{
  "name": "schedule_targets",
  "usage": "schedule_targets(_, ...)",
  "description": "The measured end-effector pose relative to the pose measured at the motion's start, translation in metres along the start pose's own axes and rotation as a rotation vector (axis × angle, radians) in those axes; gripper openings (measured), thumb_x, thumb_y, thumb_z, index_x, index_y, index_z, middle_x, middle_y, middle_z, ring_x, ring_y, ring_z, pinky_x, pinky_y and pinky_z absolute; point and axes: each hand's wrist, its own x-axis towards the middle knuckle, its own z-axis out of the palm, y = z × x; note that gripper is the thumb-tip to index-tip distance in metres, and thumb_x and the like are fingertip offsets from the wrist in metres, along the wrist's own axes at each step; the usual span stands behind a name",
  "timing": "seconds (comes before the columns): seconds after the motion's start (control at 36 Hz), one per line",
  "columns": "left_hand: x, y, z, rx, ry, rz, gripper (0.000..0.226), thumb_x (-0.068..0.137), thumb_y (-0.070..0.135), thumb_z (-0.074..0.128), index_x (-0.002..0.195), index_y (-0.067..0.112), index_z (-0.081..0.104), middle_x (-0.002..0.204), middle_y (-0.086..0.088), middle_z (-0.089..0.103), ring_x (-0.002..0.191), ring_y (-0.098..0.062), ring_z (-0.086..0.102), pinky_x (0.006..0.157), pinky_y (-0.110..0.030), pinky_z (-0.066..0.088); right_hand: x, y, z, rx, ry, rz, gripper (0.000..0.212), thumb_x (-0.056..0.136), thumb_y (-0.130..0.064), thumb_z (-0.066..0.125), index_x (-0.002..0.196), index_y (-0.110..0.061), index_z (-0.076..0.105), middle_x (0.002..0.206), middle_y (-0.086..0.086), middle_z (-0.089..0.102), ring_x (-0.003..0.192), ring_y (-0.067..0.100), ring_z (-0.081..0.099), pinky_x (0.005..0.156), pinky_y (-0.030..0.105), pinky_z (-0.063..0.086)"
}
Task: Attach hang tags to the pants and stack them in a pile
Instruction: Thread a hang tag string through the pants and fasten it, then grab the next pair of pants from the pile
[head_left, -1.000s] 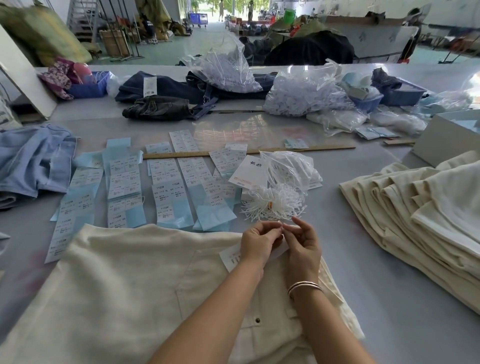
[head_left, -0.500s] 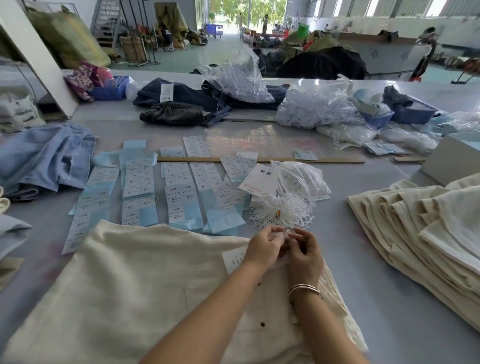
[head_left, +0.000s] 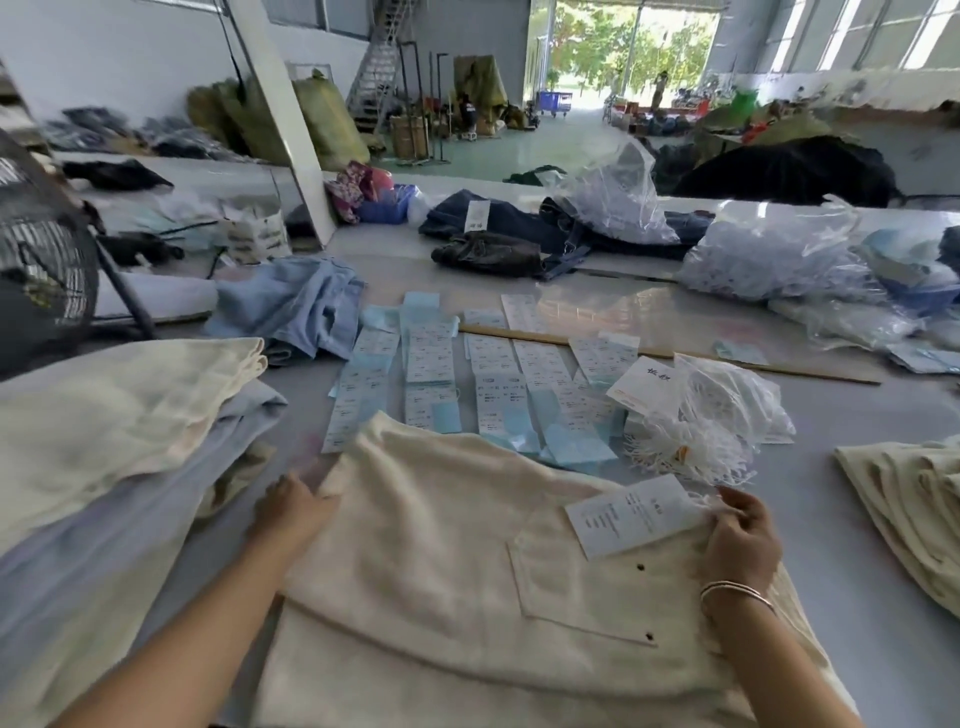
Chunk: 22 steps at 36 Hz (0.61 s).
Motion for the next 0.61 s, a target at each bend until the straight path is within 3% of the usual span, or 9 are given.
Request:
schedule_targets(0.11,-0.001,-0.003,-0.017,-0.072,-0.217,0.014,0.059,0.085,0.021,0.072,0.131,-0.008,0.049,0.130,-0.022,0.056,0.117,-0.033,0.056,0.093,-0.034,0.046,-0.020,-0.027,0.009,-0.152,-0.069,-0.252,0.033,0.083,0.013,0.050,0.101,-0.005,0.069,0.107,0.022,0.061,0.089,0.023,0.053,0.069,0.004,0.036)
schedule_targets(0.17,-0.008,0.002,-0.024,-0.119,-0.295,0.009,0.056,0.083,0.021,0.074,0.126,-0.007,0.053,0.120,-0.017,0.061,0.101,-0.028,0.061,0.073,-0.027,0.046,-0.043,-0.046,0.018,-0.204,-0.176,-0.418,0.028,0.080,0.017,0.053,0.095,-0.001,0.069,0.104,0.021,0.058,0.094,0.032,0.055,0.084,0.020,0.043)
schedule_targets(0.25,-0.028,0.022,-0.038,-0.095,-0.324,0.121,0.047,0.085,0.025,0.072,0.123,0.004,0.053,0.097,-0.002,0.060,0.076,-0.011,0.056,0.054,-0.019,0.040,-0.083,-0.075,0.035,-0.233,-0.455,-0.663,0.032,0.081,0.017,0.056,0.097,-0.007,0.068,0.111,0.011,0.055,0.097,0.025,0.058,0.087,0.037,0.048)
schedule_targets(0.31,-0.045,0.042,-0.050,-0.050,-0.285,0.276,0.047,0.083,0.027,0.071,0.123,0.011,0.052,0.107,-0.003,0.061,0.085,-0.015,0.057,0.065,-0.022,0.041,-0.109,-0.098,0.046,-0.226,-0.721,-0.741,0.042,0.085,0.011,0.055,0.110,-0.022,0.063,0.132,-0.001,0.043,0.093,0.006,0.058,0.088,0.031,0.052)
schedule_targets(0.36,-0.065,0.065,-0.064,-0.043,-0.256,0.433,0.038,0.072,0.032,0.067,0.108,0.023,0.057,0.108,-0.001,0.063,0.094,-0.018,0.059,0.070,-0.026,0.043,-0.131,-0.117,0.060,-0.270,-0.955,-0.853,0.065,0.087,0.003,0.057,0.130,-0.043,0.043,0.152,-0.016,0.016,0.092,-0.001,0.058,0.086,0.025,0.053)
schedule_targets(0.44,-0.097,0.095,-0.082,-0.062,-0.257,0.655,0.022,0.075,0.027,0.071,0.094,0.028,0.060,0.101,0.006,0.064,0.093,-0.012,0.061,0.073,-0.025,0.049,-0.151,-0.146,0.080,-0.376,-1.042,-1.077,0.102,0.085,-0.009,0.064,0.141,-0.058,-0.005,0.154,-0.025,-0.019,0.098,0.011,0.063,0.074,0.033,0.058)
schedule_targets(0.53,-0.121,0.113,-0.096,-0.098,-0.376,0.800,0.037,0.073,0.033,0.072,0.109,0.028,0.063,0.096,0.012,0.068,0.091,-0.007,0.064,0.079,-0.025,0.052,-0.157,-0.174,0.089,-0.359,-0.888,-1.186,0.108,0.077,-0.014,0.070,0.145,-0.050,-0.006,0.154,-0.007,0.020,0.086,0.030,0.065,0.057,0.037,0.052)
schedule_targets(0.58,-0.130,0.116,-0.108,-0.166,-0.552,0.826,0.033,0.076,0.040,0.069,0.106,0.028,0.064,0.091,0.013,0.070,0.088,-0.004,0.065,0.075,-0.018,0.050,-0.153,-0.187,0.086,-0.400,-0.741,-1.180,0.077,0.076,-0.018,0.071,0.139,-0.038,0.031,0.127,-0.001,0.055,0.076,0.031,0.064,0.056,0.030,0.042)
schedule_targets(0.61,-0.132,0.116,-0.117,-0.222,-0.653,0.814,0.031,0.079,0.044,0.066,0.105,0.027,0.065,0.096,0.011,0.071,0.091,-0.005,0.065,0.077,-0.018,0.050,-0.147,-0.191,0.081,-0.374,-0.682,-1.180,0.051,0.077,-0.019,0.072,0.123,-0.032,0.052,0.111,0.000,0.062,0.073,0.031,0.064,0.057,0.029,0.039)
